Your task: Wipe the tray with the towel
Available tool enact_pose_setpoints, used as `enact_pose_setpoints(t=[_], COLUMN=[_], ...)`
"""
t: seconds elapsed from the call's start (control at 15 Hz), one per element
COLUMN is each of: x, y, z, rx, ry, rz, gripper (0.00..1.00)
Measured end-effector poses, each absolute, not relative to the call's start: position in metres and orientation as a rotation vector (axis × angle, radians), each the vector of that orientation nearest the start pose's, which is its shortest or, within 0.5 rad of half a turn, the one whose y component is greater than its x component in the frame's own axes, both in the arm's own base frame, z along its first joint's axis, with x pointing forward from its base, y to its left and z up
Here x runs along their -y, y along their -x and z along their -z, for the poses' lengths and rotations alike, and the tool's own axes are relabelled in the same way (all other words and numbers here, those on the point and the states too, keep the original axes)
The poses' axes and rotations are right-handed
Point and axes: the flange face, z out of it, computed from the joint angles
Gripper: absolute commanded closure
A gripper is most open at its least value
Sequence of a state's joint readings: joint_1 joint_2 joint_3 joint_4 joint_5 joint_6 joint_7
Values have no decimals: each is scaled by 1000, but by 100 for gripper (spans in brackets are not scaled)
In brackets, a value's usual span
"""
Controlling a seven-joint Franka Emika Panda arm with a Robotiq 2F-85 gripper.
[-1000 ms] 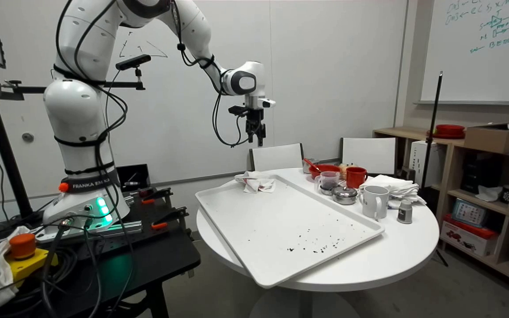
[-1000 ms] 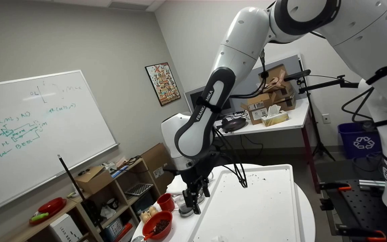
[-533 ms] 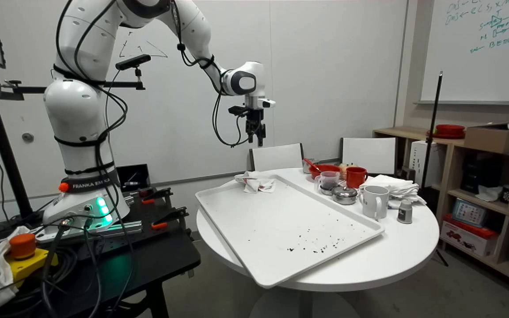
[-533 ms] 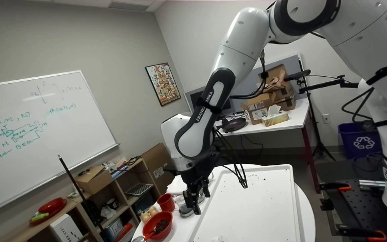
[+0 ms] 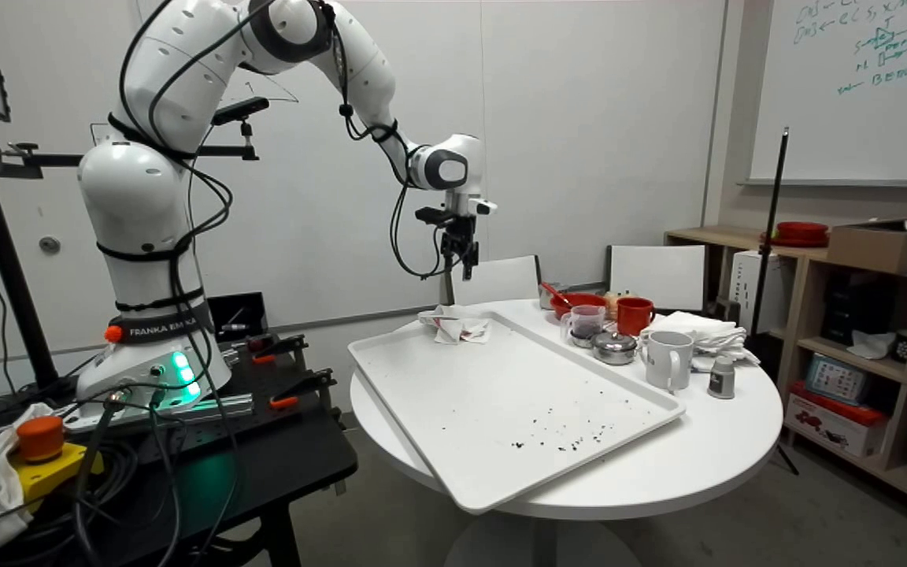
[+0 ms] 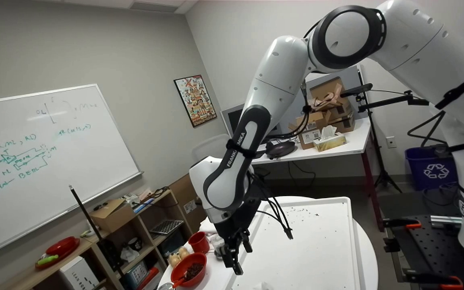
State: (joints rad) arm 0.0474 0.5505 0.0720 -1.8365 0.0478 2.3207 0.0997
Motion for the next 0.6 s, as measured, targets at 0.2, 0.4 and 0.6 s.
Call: enact_pose_setpoints(t=[0.2, 0.4, 0.6], x=[-89, -100, -101], y=[-644, -653, -660], z=[-205, -187, -166], rx=[59, 123, 136], ry=[3047, 3010, 2981], rz=[-167, -221, -274], gripper=[0, 0, 0])
